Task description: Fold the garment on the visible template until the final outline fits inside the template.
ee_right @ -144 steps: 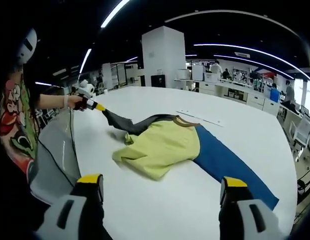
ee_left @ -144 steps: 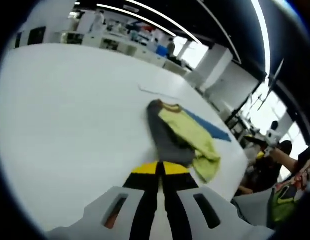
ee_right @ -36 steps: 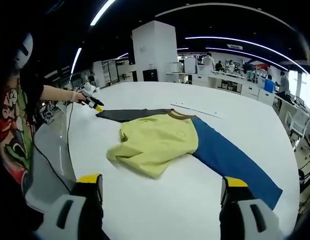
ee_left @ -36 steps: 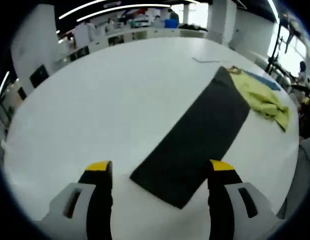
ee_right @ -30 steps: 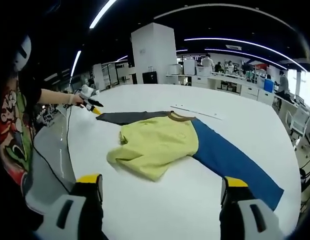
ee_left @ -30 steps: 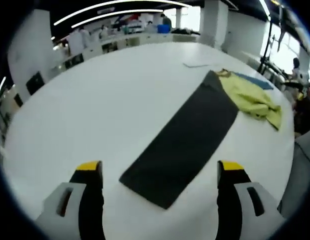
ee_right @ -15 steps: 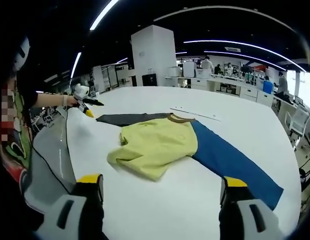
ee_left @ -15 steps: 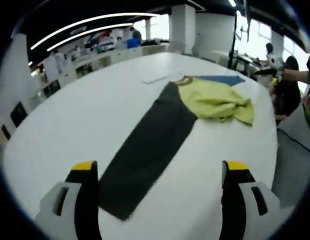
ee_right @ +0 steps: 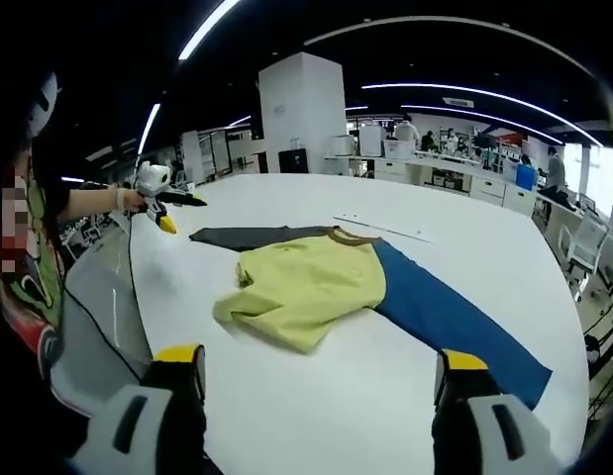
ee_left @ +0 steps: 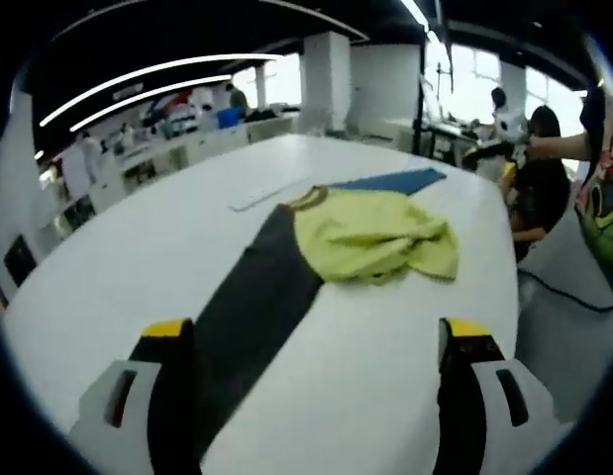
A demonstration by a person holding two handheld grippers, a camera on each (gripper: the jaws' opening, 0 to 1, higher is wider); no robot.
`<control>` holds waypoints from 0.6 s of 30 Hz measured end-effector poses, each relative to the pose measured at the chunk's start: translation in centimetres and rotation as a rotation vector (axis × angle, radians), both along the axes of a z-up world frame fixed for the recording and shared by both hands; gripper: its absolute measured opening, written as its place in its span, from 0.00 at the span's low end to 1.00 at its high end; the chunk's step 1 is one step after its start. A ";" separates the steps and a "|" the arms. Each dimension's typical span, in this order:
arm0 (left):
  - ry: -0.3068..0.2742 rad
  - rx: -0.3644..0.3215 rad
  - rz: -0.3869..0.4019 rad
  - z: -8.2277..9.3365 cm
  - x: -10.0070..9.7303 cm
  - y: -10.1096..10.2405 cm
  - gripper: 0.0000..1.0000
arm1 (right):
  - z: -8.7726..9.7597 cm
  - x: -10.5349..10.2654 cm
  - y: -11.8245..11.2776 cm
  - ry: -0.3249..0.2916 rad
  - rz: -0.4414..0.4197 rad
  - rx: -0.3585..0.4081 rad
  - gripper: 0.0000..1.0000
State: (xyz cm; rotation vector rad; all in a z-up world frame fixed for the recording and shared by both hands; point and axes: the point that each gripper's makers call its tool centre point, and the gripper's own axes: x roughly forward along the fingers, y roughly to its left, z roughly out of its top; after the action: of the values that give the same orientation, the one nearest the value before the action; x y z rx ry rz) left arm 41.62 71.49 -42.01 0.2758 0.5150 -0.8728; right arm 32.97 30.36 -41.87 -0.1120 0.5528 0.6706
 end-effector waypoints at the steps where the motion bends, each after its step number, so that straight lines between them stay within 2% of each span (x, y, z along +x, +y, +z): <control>1: 0.001 -0.003 -0.002 0.1 -0.2 -0.2 0.97 | 0.0 -0.1 0.0 -0.004 -0.005 0.004 0.97; 7: -0.020 -0.045 0.002 0.7 -1.2 -1.9 0.94 | -0.3 -0.4 0.6 -0.011 -0.013 0.021 0.96; 15: 0.002 -0.073 0.034 0.0 -2.2 -3.0 0.90 | -0.4 -0.3 1.7 -0.022 0.017 0.019 0.95; 18: -0.009 -0.074 0.028 -0.1 -3.1 -3.9 0.88 | -0.3 -0.1 2.0 -0.024 0.029 0.022 0.95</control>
State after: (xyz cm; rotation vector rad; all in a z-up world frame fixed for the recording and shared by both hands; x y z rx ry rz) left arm 38.52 67.60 -42.07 0.2042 0.4766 -0.8609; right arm 32.83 32.39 -42.21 -0.1071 0.5213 0.7023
